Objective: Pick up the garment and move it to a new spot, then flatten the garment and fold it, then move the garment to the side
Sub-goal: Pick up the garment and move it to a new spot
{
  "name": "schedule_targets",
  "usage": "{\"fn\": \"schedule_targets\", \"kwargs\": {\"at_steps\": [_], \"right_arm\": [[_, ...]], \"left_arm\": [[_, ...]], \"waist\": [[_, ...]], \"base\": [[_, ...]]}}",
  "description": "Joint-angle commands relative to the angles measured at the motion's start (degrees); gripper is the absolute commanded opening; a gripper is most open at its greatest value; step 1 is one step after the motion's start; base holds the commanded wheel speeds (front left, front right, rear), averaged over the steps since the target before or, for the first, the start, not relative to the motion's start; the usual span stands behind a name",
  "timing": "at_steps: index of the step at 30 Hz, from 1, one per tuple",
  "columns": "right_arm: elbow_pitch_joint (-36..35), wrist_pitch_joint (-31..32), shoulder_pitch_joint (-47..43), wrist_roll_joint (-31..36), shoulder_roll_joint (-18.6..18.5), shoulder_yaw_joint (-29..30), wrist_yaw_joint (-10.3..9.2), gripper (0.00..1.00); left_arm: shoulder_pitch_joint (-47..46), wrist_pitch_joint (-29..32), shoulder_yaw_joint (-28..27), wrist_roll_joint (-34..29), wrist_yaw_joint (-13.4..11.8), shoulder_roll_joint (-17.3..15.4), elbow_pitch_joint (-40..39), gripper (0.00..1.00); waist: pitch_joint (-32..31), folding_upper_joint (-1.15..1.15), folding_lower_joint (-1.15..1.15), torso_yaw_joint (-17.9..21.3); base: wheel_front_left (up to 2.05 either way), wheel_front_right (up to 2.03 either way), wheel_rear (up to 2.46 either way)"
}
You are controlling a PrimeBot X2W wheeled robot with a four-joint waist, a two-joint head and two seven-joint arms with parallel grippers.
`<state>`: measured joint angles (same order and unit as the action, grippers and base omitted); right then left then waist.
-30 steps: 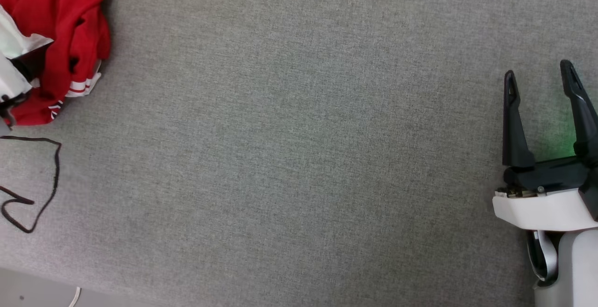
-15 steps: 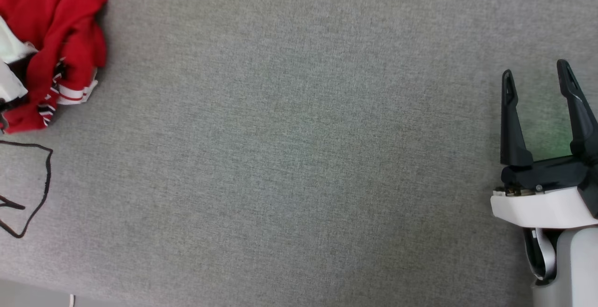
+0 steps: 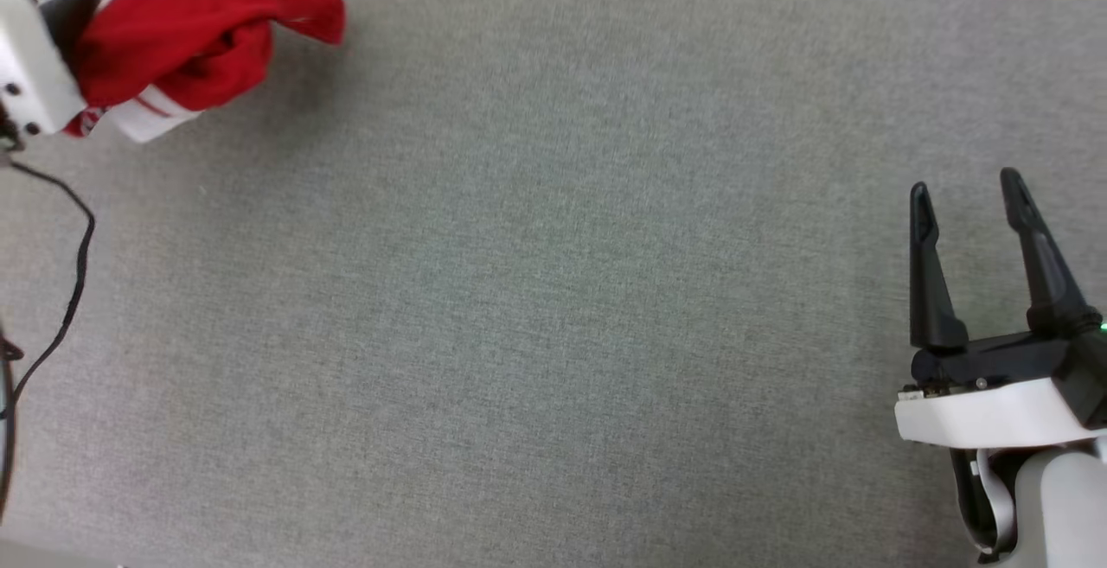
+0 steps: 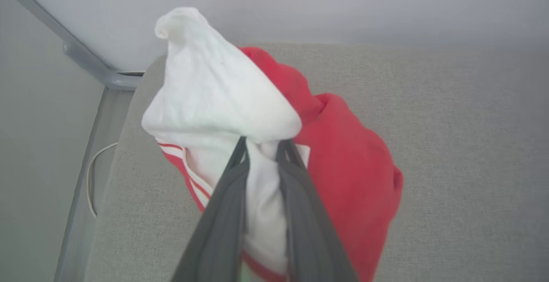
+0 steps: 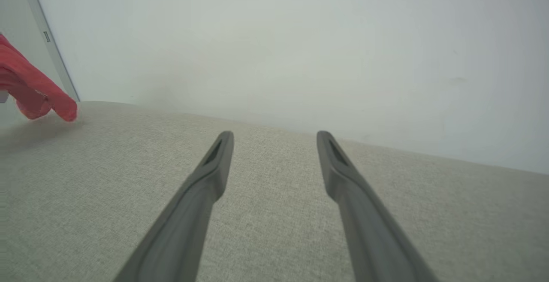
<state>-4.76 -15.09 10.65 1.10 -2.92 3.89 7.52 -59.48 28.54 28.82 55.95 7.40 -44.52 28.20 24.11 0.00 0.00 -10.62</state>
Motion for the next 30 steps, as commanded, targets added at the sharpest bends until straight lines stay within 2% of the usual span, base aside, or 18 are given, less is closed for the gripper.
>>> {"fn": "schedule_targets", "kwargs": {"at_steps": [1, 5, 12, 24, 30], "right_arm": [[0.39, -0.13, -0.75, -0.86, 0.07, -0.14, -0.06, 1.0], [0.72, -0.13, -1.28, -1.75, 0.07, -0.3, -0.06, 1.0], [1.04, -0.13, -1.45, -4.2, 0.07, -0.14, -0.06, 1.0], [1.77, -0.13, -0.28, -8.27, 0.09, 0.17, -0.06, 1.0], [1.91, -0.13, 0.14, -9.61, 0.11, 0.21, -0.05, 1.0]], "left_arm": [[-2.04, -0.44, 2.42, -0.84, -0.02, -0.31, -2.67, 0.0], [-4.28, -0.34, 6.16, -1.45, -0.02, 0.16, -6.36, 0.0], [-9.68, 1.73, 15.12, -3.71, -0.02, 2.39, -14.41, 0.0], [-17.42, 3.68, 30.28, -4.24, -0.02, 11.85, -23.28, 0.0], [-19.19, 2.92, 40.27, -4.2, -0.01, 16.23, -24.52, 0.0]], "waist": [[-2.23, 0.0, 0.0, 0.76], [-3.62, 0.0, 0.0, 1.76], [-5.26, 0.0, 0.0, 5.96], [-3.88, 0.0, 0.0, 15.44], [-2.69, 0.0, 0.0, 18.0]], "base": [[0.0, 0.0, 0.0], [0.0, 0.0, 0.0], [0.0, 0.0, 0.0], [0.0, 0.0, 0.0], [0.0, 0.0, 0.0]]}}
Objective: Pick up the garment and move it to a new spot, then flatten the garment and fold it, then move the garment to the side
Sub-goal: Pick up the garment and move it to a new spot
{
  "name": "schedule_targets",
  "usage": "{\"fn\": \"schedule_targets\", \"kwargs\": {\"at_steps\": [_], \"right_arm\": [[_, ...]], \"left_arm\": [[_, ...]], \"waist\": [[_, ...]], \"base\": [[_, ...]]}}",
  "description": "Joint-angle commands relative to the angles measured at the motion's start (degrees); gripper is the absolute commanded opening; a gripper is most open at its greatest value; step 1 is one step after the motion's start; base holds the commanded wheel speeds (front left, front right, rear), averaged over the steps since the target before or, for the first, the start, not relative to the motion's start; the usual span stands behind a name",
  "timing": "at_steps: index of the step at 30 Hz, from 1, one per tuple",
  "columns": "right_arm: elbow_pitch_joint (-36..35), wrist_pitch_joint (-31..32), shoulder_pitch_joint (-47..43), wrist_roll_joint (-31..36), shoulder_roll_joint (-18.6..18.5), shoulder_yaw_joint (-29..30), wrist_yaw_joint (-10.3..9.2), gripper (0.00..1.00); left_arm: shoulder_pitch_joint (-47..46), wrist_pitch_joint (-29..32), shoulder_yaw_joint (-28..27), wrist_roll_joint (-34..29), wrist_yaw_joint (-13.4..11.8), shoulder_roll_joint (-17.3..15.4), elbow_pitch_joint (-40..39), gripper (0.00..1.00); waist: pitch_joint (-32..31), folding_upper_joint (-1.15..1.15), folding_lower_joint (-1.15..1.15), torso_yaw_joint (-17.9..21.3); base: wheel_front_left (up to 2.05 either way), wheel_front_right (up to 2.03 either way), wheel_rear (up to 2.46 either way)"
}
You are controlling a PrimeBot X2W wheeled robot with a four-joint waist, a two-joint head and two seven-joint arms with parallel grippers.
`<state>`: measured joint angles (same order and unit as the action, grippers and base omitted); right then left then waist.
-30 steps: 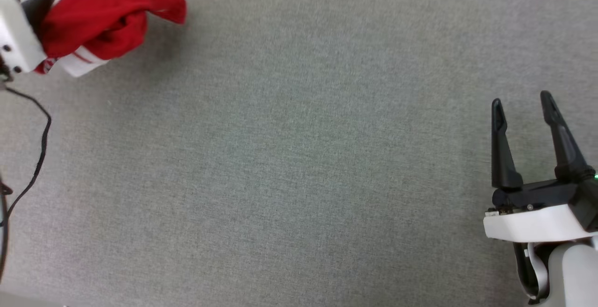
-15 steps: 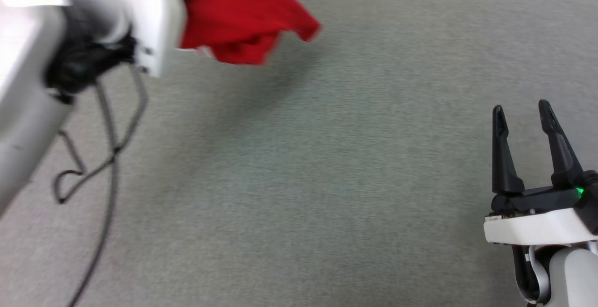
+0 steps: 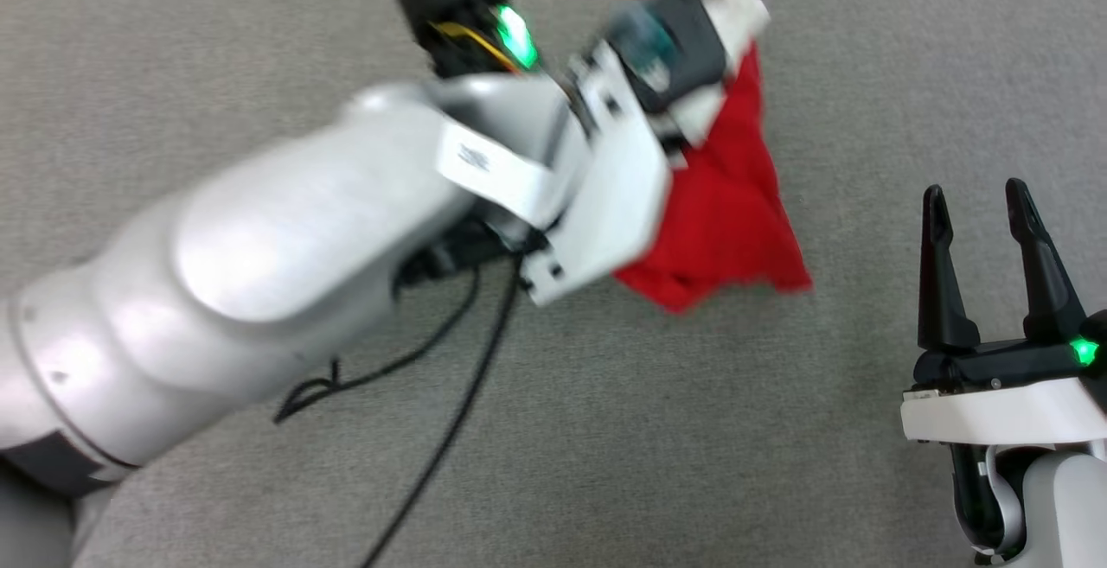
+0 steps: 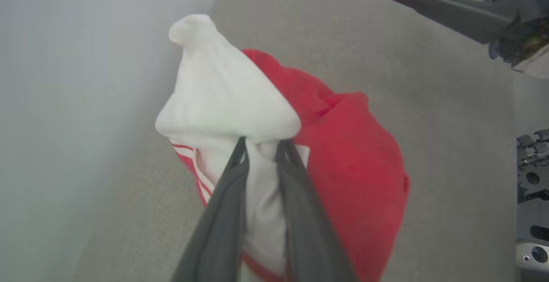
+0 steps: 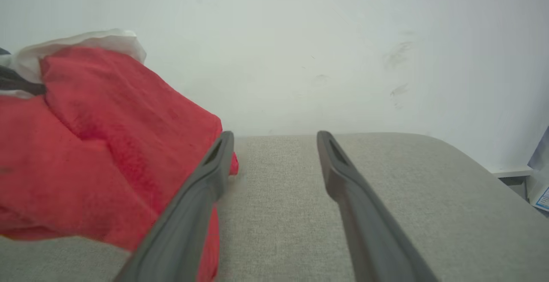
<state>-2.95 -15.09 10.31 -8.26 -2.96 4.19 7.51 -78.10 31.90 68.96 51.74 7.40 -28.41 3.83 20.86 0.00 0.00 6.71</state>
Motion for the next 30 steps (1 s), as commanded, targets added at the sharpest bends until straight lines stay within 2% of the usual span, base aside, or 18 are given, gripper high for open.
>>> {"fn": "schedule_targets", "kwargs": {"at_steps": [1, 7, 10, 17, 20, 21, 22, 24, 30], "right_arm": [[0.07, -0.12, 0.65, -0.32, 0.14, -0.13, -0.04, 1.0], [-0.12, -0.13, 1.4, -0.69, 0.13, 0.06, -0.04, 1.0], [-0.09, -0.13, 1.66, -0.4, 0.14, 0.18, -0.04, 1.0], [0.15, -0.13, 2.28, 0.19, 0.13, -0.22, -0.04, 1.0], [0.33, -0.13, 2.26, 0.24, 0.13, -0.13, -0.04, 1.0], [0.38, -0.13, 2.11, 0.33, 0.13, -0.05, -0.04, 1.0], [0.48, -0.13, 1.88, 0.43, 0.13, 0.0, -0.04, 1.0], [0.67, -0.12, 1.16, 0.73, 0.13, 0.16, -0.05, 1.0], [1.61, -0.13, -0.93, 1.43, 0.13, 0.24, -0.05, 1.0]], "left_arm": [[-0.6, -0.72, 1.31, 0.22, -0.02, 0.8, -0.2, 0.0], [3.36, -0.58, 4.3, 0.86, -0.01, 3.15, 1.09, 0.0], [8.12, 2.22, 4.43, -1.0, -0.01, 3.59, 1.42, 0.0], [16.4, 5.97, 4.46, -3.88, -0.01, 1.67, 5.87, 0.0], [18.51, 5.49, 4.67, -4.32, -0.01, 1.3, 7.53, 0.0], [18.78, 4.61, 4.66, -4.21, -0.01, 1.53, 7.93, 0.11], [18.54, 3.4, 4.63, -4.82, -0.01, 1.83, 8.04, 1.0], [18.04, -0.09, 4.5, -3.92, -0.01, 2.53, 8.55, 1.0], [15.72, -16.94, 2.67, -4.58, -0.06, 3.56, 13.08, 1.0]], "waist": [[0.76, 0.0, 0.0, 0.88], [1.82, 0.0, 0.0, 1.35], [2.28, 0.0, 0.0, 1.08], [2.93, 0.0, 0.0, 0.35], [2.8, 0.0, 0.0, 0.1], [2.6, 0.0, 0.0, -0.04], [2.32, 0.0, 0.0, -0.21], [1.43, 0.0, 0.0, -0.65], [-2.54, 0.0, 0.0, -2.47]], "base": [[0.0, 0.0, 0.0], [0.0, 0.0, 0.0], [0.0, 0.0, 0.0], [0.0, 0.0, 0.0], [0.0, 0.0, 0.0], [0.0, 0.0, 0.0], [0.0, 0.0, 0.0], [0.0, 0.0, 0.0], [0.0, 0.0, 0.0]]}}
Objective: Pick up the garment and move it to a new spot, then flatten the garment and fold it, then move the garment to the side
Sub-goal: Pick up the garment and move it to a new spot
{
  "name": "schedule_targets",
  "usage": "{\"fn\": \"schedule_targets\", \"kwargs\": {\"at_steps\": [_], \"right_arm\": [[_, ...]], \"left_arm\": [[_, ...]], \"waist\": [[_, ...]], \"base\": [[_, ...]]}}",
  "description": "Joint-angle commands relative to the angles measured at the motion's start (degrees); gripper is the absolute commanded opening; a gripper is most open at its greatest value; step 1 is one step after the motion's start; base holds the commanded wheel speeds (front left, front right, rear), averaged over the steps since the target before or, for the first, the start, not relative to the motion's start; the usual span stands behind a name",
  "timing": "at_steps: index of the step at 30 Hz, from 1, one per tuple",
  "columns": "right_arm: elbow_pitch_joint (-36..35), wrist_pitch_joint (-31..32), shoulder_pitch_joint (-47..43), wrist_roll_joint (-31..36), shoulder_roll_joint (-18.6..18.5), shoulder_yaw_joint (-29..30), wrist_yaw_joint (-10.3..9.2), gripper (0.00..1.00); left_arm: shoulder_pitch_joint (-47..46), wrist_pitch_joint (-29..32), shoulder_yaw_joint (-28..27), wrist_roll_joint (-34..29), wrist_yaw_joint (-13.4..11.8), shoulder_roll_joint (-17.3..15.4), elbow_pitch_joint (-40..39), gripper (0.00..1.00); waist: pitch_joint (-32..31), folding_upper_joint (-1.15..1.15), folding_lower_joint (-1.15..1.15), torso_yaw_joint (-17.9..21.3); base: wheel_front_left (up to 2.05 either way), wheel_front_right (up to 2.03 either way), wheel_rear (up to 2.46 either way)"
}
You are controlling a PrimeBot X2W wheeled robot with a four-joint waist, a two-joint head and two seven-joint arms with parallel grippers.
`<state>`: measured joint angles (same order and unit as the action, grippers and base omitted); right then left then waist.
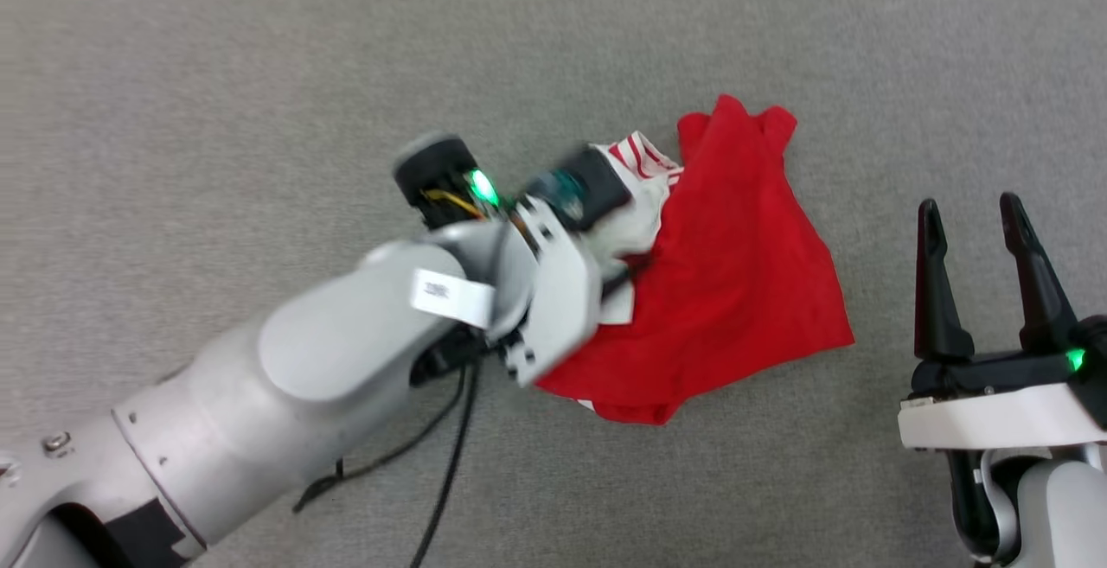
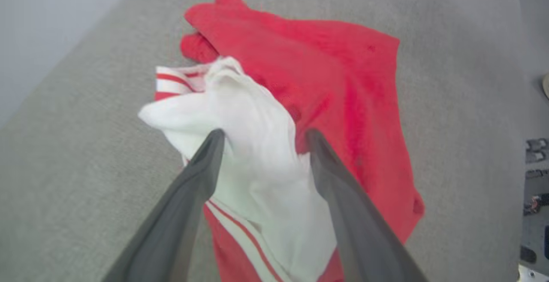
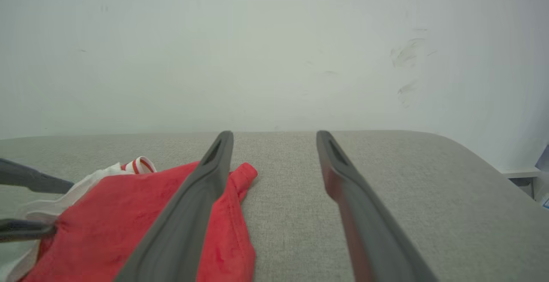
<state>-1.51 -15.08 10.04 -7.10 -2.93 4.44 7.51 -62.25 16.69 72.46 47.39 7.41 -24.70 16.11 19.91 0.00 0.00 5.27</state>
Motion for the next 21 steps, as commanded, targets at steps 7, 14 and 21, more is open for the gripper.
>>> {"fn": "schedule_targets", "kwargs": {"at_steps": [7, 14, 21], "right_arm": [[1.32, -0.13, -3.5, 1.24, 0.1, 0.03, -0.05, 1.0], [1.86, -0.14, -6.68, 1.5, 0.09, 0.54, -0.04, 1.0], [2.37, -0.13, -9.57, 1.72, 0.09, 1.03, -0.04, 1.0]], "left_arm": [[3.29, -17.78, -6.09, -2.57, -5.74, 0.72, 5.82, 1.0], [9.98, -28.38, -9.12, -3.43, -12.76, -0.97, 7.47, 1.0], [19.28, -31.87, -15.69, -4.81, -21.31, -3.48, 5.02, 1.0]], "waist": [[-6.45, 0.0, 0.0, -3.98], [-10.74, 0.0, 0.0, -6.64], [-14.25, 0.0, 0.0, -8.55]], "base": [[0.0, 0.0, 0.0], [0.0, 0.0, 0.0], [0.0, 0.0, 0.0]]}}
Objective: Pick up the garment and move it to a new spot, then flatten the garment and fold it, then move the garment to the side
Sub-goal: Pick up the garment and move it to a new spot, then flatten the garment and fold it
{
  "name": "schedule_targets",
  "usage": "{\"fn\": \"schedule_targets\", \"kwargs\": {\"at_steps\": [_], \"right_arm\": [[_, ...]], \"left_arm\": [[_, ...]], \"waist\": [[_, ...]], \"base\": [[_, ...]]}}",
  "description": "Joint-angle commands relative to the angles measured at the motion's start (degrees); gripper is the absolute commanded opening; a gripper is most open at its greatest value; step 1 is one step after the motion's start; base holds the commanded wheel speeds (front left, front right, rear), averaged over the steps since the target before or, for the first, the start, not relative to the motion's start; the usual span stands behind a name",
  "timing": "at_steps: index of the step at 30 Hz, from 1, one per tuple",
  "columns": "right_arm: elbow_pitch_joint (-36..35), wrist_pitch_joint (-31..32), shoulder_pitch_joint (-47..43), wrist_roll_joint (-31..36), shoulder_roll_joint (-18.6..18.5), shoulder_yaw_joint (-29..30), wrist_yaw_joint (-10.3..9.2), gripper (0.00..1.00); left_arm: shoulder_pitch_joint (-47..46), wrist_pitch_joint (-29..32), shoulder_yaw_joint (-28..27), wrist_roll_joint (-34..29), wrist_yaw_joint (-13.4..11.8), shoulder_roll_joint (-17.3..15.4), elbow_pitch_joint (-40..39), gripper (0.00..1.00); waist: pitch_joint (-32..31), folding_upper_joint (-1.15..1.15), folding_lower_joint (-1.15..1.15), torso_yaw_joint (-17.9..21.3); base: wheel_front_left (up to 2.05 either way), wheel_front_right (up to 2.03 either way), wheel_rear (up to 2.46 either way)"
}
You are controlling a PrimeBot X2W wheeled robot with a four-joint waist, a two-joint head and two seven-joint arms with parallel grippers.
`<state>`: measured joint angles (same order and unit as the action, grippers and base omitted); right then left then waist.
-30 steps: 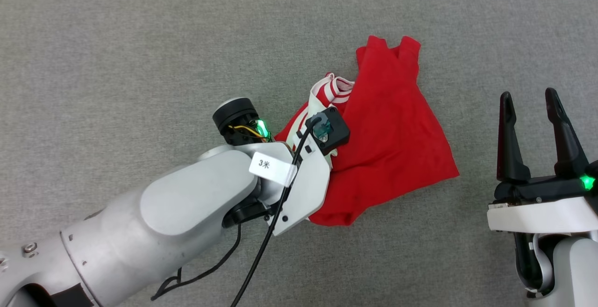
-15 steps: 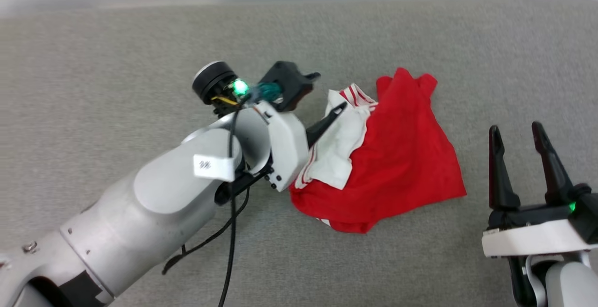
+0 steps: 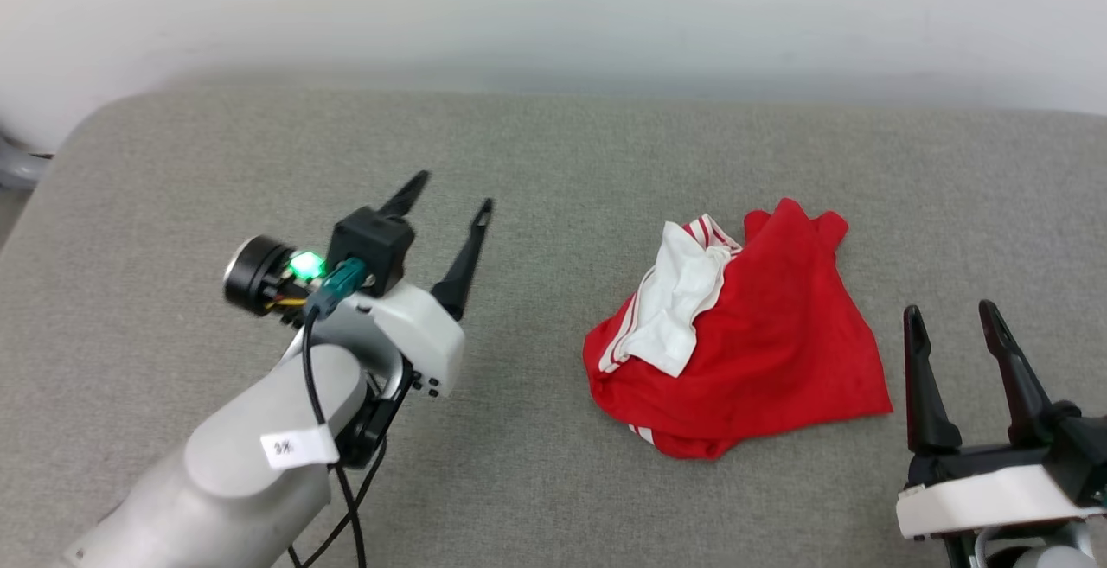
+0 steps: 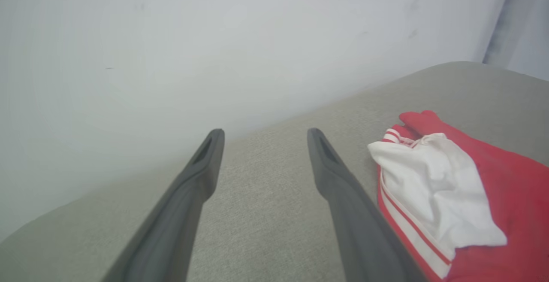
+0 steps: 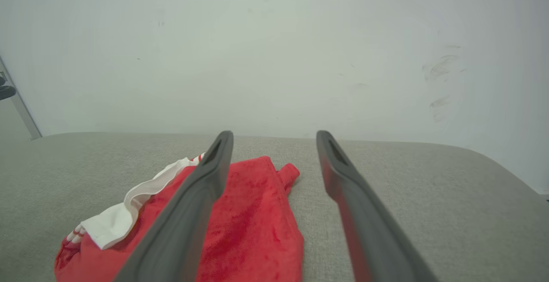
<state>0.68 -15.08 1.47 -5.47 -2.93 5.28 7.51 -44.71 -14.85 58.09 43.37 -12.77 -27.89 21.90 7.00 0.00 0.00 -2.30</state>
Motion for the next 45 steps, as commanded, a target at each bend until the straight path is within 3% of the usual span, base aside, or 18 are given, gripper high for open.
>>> {"fn": "schedule_targets", "kwargs": {"at_steps": [1, 9, 15, 21, 27, 35, 45], "right_arm": [[0.18, -0.13, -1.0, 0.08, 0.09, 0.2, -0.04, 1.0], [0.73, -0.14, -3.93, -0.47, 0.09, 0.09, -0.04, 1.0], [0.78, -0.13, -5.32, -0.79, 0.1, 0.39, -0.04, 1.0], [0.99, -0.13, -5.95, -1.08, 0.09, 0.43, -0.04, 1.0], [1.28, -0.14, -6.49, -1.28, 0.09, 0.48, -0.04, 1.0], [1.75, -0.14, -7.29, -1.47, 0.1, 0.38, -0.04, 1.0], [2.55, -0.14, -7.91, -1.78, 0.1, -0.07, -0.04, 1.0]], "left_arm": [[1.73, -0.33, -1.32, -0.79, -1.13, -0.29, -0.77, 1.0], [18.44, -0.35, -17.13, -10.39, -9.05, -1.91, -11.41, 1.0], [30.45, -0.35, -27.23, -16.75, -11.49, -0.24, -16.68, 1.0], [39.14, -0.36, -34.67, -22.95, -9.84, 3.19, -20.32, 1.0], [44.84, -0.36, -39.86, -28.23, -5.95, 7.81, -20.76, 1.0], [48.12, -0.37, -45.28, -33.33, -1.65, 13.25, -20.11, 1.0], [50.25, -0.37, -50.41, -37.65, 2.8, 17.26, -19.09, 1.0]], "waist": [[-1.33, 0.0, 0.0, -0.98], [-4.94, 0.0, 0.0, -2.0], [-6.39, 0.0, 0.0, -2.3], [-6.9, 0.0, 0.0, -2.09], [-7.2, 0.0, 0.0, -1.93], [-7.68, 0.0, 0.0, -1.99], [-8.42, 0.0, 0.0, -1.66]], "base": [[0.0, 0.0, 0.0], [0.0, 0.0, 0.0], [0.0, 0.0, 0.0], [0.0, 0.0, 0.0], [0.0, 0.0, 0.0], [0.0, 0.0, 0.0], [0.0, 0.0, 0.0]]}}
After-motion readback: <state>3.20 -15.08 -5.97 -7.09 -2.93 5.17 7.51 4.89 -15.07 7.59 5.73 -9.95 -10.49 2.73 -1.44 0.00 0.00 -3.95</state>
